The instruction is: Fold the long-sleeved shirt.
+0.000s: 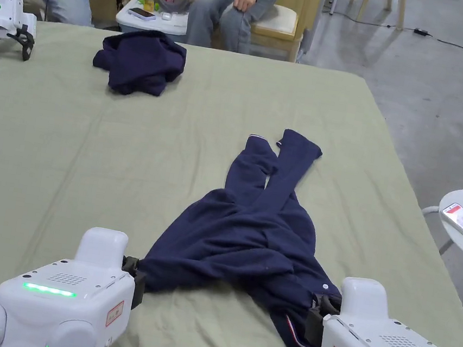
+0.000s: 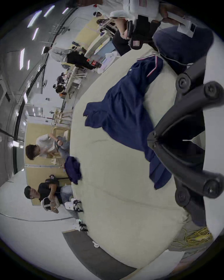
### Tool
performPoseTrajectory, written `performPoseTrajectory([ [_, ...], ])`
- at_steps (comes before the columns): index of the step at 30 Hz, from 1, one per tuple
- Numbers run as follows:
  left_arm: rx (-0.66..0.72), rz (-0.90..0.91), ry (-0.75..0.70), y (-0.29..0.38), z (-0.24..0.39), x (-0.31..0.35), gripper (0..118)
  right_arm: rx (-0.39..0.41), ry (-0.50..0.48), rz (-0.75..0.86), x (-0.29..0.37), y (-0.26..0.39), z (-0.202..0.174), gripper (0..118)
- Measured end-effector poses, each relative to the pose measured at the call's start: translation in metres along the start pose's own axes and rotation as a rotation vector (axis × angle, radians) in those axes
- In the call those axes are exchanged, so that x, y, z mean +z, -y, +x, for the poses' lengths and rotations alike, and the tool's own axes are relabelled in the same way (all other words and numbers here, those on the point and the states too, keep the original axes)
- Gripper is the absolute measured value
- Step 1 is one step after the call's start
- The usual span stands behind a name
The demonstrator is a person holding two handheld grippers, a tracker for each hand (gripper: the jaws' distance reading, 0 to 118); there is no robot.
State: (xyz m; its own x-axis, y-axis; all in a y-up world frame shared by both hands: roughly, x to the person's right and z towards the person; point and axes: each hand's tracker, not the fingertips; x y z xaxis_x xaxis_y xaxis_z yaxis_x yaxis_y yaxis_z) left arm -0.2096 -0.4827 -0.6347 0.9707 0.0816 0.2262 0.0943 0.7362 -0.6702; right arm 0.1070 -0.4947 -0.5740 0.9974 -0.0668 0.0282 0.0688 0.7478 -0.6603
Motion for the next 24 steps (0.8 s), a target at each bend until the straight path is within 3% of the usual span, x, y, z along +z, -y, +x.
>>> performPoseTrajectory([
  [7, 0.04, -0.049, 0.023, -0.005, -0.01, -0.026, 0, -0.036, -0.052, -0.032, -0.037, -0.024, 0.017, 1],
  [14, 0.079, -0.073, 0.026, -0.021, -0.032, -0.055, 0, -0.045, -0.082, -0.071, -0.111, -0.102, 0.056, 1],
  [15, 0.086, -0.075, 0.03, -0.023, -0.034, -0.059, 0, -0.041, -0.094, -0.092, -0.136, -0.115, 0.063, 8],
  [16, 0.091, -0.078, 0.029, -0.027, -0.038, -0.064, 0, -0.04, -0.093, -0.115, -0.155, -0.127, 0.07, 28],
  [17, 0.093, -0.078, 0.023, -0.03, -0.039, -0.069, 0, -0.048, -0.091, -0.134, -0.174, -0.137, 0.077, 69],
  [18, 0.094, -0.079, 0.022, -0.033, -0.041, -0.073, 0, -0.066, -0.091, -0.162, -0.194, -0.144, 0.084, 81],
  [21, 0.094, -0.078, 0.025, -0.042, -0.045, -0.083, 0, -0.098, -0.096, -0.277, -0.247, -0.154, 0.097, 104],
  [24, 0.09, -0.082, 0.024, -0.046, -0.045, -0.088, 0, -0.092, -0.097, -0.306, -0.28, -0.162, 0.099, 102],
])
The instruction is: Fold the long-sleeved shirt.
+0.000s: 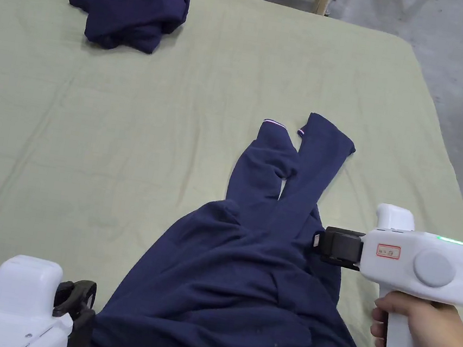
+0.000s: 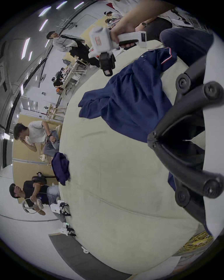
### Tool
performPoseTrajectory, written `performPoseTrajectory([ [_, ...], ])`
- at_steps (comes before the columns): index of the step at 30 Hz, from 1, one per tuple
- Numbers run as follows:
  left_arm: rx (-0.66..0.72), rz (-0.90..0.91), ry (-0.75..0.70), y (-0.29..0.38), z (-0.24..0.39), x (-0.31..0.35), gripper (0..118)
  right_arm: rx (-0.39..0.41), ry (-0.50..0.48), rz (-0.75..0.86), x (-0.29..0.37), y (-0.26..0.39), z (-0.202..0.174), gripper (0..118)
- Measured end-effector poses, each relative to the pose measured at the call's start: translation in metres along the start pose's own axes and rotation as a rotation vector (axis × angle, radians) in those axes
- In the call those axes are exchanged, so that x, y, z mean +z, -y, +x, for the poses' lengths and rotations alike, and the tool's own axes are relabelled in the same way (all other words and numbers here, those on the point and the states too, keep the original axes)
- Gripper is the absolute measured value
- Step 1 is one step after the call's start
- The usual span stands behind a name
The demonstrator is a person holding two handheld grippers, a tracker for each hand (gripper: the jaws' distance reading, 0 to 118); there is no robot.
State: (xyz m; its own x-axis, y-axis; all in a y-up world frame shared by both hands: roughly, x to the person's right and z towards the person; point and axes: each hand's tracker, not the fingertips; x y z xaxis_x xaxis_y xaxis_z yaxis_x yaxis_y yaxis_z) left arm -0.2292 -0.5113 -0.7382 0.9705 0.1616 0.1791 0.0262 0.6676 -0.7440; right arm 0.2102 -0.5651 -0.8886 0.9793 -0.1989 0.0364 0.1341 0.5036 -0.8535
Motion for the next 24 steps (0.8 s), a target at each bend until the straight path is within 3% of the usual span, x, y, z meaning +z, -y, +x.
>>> performPoseTrajectory([
  [5, 0.024, 0.01, 0.019, -0.003, 0.001, 0.0, 0, -0.076, 0.001, 0.047, -0.034, -0.069, 0.0, 102],
  [11, 0.025, -0.011, 0.025, -0.006, -0.002, -0.01, 0, -0.183, 0.093, 0.024, -0.106, -0.146, 0.004, 102],
  [12, 0.024, -0.014, 0.023, -0.005, -0.001, -0.01, 0, -0.182, 0.123, -0.007, -0.117, -0.149, 0.004, 96],
  [13, 0.02, -0.015, 0.019, -0.005, -0.002, -0.01, 0, -0.162, 0.155, -0.042, -0.126, -0.15, 0.004, 76],
  [15, 0.023, -0.019, 0.01, -0.004, -0.003, -0.01, 0, -0.062, 0.24, -0.035, -0.122, -0.144, -0.003, 59],
  [16, 0.033, -0.022, 0.012, -0.004, -0.004, -0.01, 0, -0.068, 0.195, -0.011, -0.118, -0.146, -0.005, 35],
  [17, 0.041, -0.022, 0.018, -0.003, -0.006, -0.01, 0, -0.091, 0.198, -0.02, -0.11, -0.146, -0.003, 3],
  [19, 0.043, -0.02, 0.017, -0.001, -0.006, -0.008, 0, -0.085, 0.232, 0.039, -0.091, -0.142, -0.001, 3],
  [21, 0.018, -0.03, 0.001, 0.0, -0.002, -0.004, 0, -0.079, 0.172, 0.019, -0.059, -0.133, 0.0, 3],
  [24, 0.023, 0.0, 0.013, 0.004, 0.001, 0.015, 0, -0.047, 0.113, 0.151, 0.02, -0.116, -0.007, 3],
])
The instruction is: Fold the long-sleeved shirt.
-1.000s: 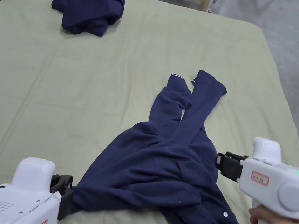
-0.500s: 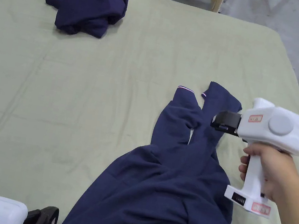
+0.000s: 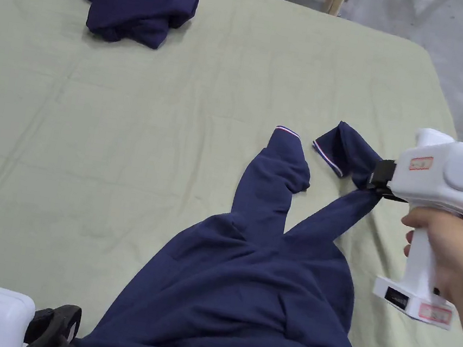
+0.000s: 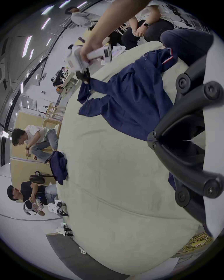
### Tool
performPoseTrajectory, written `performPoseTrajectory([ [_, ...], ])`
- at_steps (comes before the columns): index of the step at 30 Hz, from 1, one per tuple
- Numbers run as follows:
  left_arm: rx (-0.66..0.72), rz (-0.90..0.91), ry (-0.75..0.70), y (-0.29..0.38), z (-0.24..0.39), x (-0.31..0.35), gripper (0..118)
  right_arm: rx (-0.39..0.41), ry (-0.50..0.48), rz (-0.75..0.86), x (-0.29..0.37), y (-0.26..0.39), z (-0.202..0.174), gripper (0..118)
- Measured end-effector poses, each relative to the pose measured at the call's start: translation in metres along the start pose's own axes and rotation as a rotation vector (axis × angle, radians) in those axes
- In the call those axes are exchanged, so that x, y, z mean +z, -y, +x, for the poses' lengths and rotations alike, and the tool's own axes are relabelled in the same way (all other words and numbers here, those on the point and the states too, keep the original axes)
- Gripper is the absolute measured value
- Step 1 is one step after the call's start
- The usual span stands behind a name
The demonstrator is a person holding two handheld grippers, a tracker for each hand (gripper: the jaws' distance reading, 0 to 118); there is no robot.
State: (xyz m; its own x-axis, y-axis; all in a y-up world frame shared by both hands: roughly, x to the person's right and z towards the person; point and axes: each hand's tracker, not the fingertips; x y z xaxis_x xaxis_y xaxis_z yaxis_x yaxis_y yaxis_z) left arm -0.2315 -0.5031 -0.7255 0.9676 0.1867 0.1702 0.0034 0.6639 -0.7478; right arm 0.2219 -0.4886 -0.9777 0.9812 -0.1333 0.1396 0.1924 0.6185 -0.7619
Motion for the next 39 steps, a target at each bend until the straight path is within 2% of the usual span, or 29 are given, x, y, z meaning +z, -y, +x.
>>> performPoseTrajectory([
  [5, -0.018, 0.045, 0.019, 0.012, 0.011, 0.036, 0, 0.094, -0.184, 0.155, 0.192, 0.055, -0.008, 3],
  [7, -0.019, 0.061, 0.031, 0.019, 0.014, 0.049, 0, 0.098, -0.238, 0.189, 0.262, 0.091, -0.014, 3],
  [11, -0.018, 0.079, 0.039, 0.032, 0.006, 0.066, 0, 0.129, -0.296, 0.191, 0.345, 0.176, -0.029, 3],
  [14, -0.01, 0.085, 0.047, 0.044, 0.004, 0.077, 0, 0.1, -0.374, 0.055, 0.341, 0.236, -0.04, 3],
  [19, -0.032, 0.063, 0.048, 0.061, 0.005, 0.078, 0, 0.145, -0.218, -0.149, 0.231, 0.305, -0.079, 3],
  [21, -0.04, 0.057, 0.044, 0.067, 0.006, 0.079, 0, 0.08, -0.237, -0.227, 0.191, 0.325, -0.084, 3],
  [23, -0.035, 0.054, 0.041, 0.072, 0.006, 0.079, 0, 0.072, -0.209, -0.271, 0.164, 0.34, -0.089, 4],
  [24, -0.033, 0.051, 0.042, 0.074, 0.006, 0.078, 0, 0.061, -0.207, -0.265, 0.162, 0.341, -0.088, 8],
  [25, -0.034, 0.048, 0.04, 0.075, 0.007, 0.078, 0, 0.038, -0.206, -0.254, 0.169, 0.34, -0.084, 21],
  [27, -0.046, 0.038, 0.037, 0.077, 0.007, 0.08, 0, -0.014, -0.293, -0.151, 0.207, 0.332, -0.075, 97],
  [28, -0.052, 0.041, 0.037, 0.079, 0.008, 0.081, 0, -0.017, -0.319, -0.095, 0.227, 0.329, -0.068, 118],
  [32, -0.066, 0.054, 0.043, 0.083, 0.014, 0.085, 0, 0.03, -0.21, 0.139, 0.302, 0.335, -0.037, 115],
  [35, -0.099, 0.055, 0.043, 0.087, 0.021, 0.084, 0, 0.053, -0.062, 0.135, 0.345, 0.349, -0.026, 118],
  [36, -0.103, 0.048, 0.054, 0.089, 0.023, 0.083, 0, 0.03, -0.031, 0.122, 0.348, 0.356, -0.022, 118],
  [37, -0.103, 0.039, 0.066, 0.09, 0.026, 0.081, 0, 0.001, -0.048, 0.138, 0.348, 0.365, -0.016, 116],
  [38, -0.105, 0.028, 0.078, 0.092, 0.028, 0.079, 0, -0.023, -0.105, 0.133, 0.338, 0.374, -0.01, 101],
  [39, -0.108, 0.016, 0.086, 0.093, 0.03, 0.077, 0, -0.065, -0.131, 0.089, 0.327, 0.38, -0.006, 68],
])
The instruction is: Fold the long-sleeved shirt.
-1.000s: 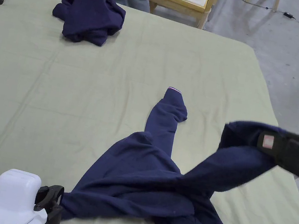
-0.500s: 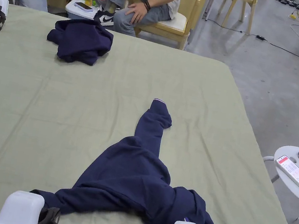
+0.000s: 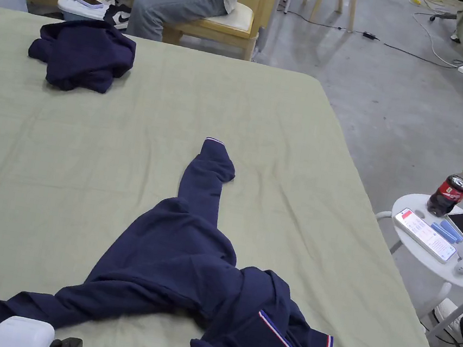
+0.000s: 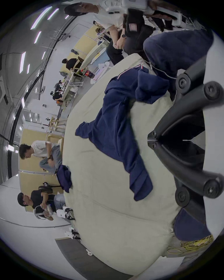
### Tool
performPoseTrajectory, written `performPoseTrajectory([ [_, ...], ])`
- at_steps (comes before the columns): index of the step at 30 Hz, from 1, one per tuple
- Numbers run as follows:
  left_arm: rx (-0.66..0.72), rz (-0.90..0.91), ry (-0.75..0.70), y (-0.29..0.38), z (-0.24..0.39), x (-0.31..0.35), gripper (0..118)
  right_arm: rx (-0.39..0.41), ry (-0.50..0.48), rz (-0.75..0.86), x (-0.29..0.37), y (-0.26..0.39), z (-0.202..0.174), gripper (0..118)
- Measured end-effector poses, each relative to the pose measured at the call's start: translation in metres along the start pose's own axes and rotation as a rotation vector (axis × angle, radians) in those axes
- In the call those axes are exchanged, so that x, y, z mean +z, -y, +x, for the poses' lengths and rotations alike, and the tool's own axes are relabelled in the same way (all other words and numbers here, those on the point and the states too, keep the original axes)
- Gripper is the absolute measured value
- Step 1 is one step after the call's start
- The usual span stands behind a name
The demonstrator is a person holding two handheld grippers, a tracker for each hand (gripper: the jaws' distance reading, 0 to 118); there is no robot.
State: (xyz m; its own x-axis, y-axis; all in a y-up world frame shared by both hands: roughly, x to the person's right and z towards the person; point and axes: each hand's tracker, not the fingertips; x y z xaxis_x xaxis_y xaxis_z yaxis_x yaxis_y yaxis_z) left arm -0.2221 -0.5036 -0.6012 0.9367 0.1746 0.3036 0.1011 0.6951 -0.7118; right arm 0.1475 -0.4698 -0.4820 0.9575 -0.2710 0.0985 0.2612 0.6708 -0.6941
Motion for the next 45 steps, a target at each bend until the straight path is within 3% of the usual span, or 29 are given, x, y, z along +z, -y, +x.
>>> performPoseTrajectory([
  [1, -0.004, -0.009, 0.007, 0.001, 0.003, -0.003, 0, -0.034, 0.018, -0.027, -0.008, 0.006, 0.002, 23],
  [2, -0.009, -0.023, 0.013, 0.002, 0.006, -0.005, 0, -0.079, 0.05, -0.02, -0.018, 0.016, 0.002, 1],
  [3, -0.014, -0.032, 0.016, 0.003, 0.008, -0.006, 0, -0.065, 0.089, -0.02, -0.023, 0.015, 0.006, 1],
  [5, -0.02, -0.039, 0.022, 0.005, 0.01, -0.007, 0, -0.148, -0.001, -0.095, -0.04, 0.014, 0.019, 0],
  [8, -0.022, -0.052, 0.026, 0.006, 0.01, -0.008, 0, -0.141, 0.002, -0.04, -0.05, -0.007, 0.037, 0],
  [11, -0.031, -0.065, 0.019, 0.005, 0.013, -0.005, 0, -0.075, 0.052, -0.046, -0.075, -0.046, 0.059, 4],
  [12, -0.033, -0.066, 0.017, 0.005, 0.013, -0.005, 0, -0.076, 0.066, -0.063, -0.087, -0.061, 0.054, 23],
  [13, -0.032, -0.067, 0.015, 0.005, 0.012, -0.005, 0, -0.097, 0.071, -0.073, -0.1, -0.068, 0.063, 53],
  [14, -0.029, -0.067, 0.015, 0.005, 0.012, -0.005, 0, -0.129, 0.084, -0.115, -0.116, -0.071, 0.071, 72],
  [17, -0.021, -0.058, 0.012, -0.001, 0.015, -0.007, 0, -0.211, 0.128, -0.225, -0.172, -0.064, 0.109, 78],
  [19, -0.017, -0.059, 0.007, -0.005, 0.017, -0.009, 0, -0.23, 0.079, -0.273, -0.197, -0.055, 0.116, 81],
  [21, -0.01, -0.067, 0.008, -0.013, 0.016, -0.01, 0, -0.203, 0.143, -0.326, -0.207, -0.049, 0.1, 80],
  [22, -0.009, -0.074, 0.008, -0.017, 0.015, -0.011, 0, -0.105, 0.162, -0.26, -0.199, -0.054, 0.09, 79],
  [23, -0.009, -0.081, 0.01, -0.019, 0.015, -0.012, 0, -0.066, 0.205, -0.317, -0.198, -0.058, 0.084, 76],
  [24, -0.009, -0.09, 0.018, -0.025, 0.014, -0.015, 0, -0.013, 0.276, -0.312, -0.196, -0.063, 0.074, 55],
  [25, -0.012, -0.088, 0.027, -0.022, 0.005, -0.03, 0, 0.031, 0.248, -0.251, -0.193, -0.062, 0.074, 14],
  [26, -0.027, -0.079, 0.043, -0.029, 0.002, -0.039, 0, 0.013, 0.237, -0.282, -0.19, -0.061, 0.075, 5],
  [31, -0.116, -0.029, 0.087, -0.107, -0.011, -0.105, 0, -0.012, 0.219, -0.29, -0.186, -0.066, 0.088, 5],
  [32, -0.128, -0.018, 0.087, -0.126, -0.015, -0.125, 13, -0.02, 0.223, -0.289, -0.185, -0.069, 0.08, 5],
  [34, -0.183, -0.04, 0.069, -0.16, -0.018, -0.169, 76, -0.031, 0.22, -0.288, -0.184, -0.067, 0.084, 5],
  [35, -0.191, -0.059, 0.065, -0.172, -0.021, -0.191, 101, -0.037, 0.218, -0.289, -0.184, -0.066, 0.086, 5],
  [38, -0.226, -0.099, 0.09, -0.202, -0.02, -0.249, 89, -0.049, 0.212, -0.296, -0.189, -0.066, 0.089, 5],
  [42, -0.349, -0.24, 0.032, -0.205, -0.015, -0.309, 86, -0.056, 0.209, -0.305, -0.193, -0.064, 0.092, 5],
  [44, -0.363, -0.299, 0.068, -0.197, -0.009, -0.327, 59, -0.053, 0.206, -0.308, -0.193, -0.064, 0.088, 5],
  [45, -0.359, -0.264, 0.084, -0.195, -0.008, -0.328, 54, -0.059, 0.202, -0.306, -0.192, -0.064, 0.089, 5],
])
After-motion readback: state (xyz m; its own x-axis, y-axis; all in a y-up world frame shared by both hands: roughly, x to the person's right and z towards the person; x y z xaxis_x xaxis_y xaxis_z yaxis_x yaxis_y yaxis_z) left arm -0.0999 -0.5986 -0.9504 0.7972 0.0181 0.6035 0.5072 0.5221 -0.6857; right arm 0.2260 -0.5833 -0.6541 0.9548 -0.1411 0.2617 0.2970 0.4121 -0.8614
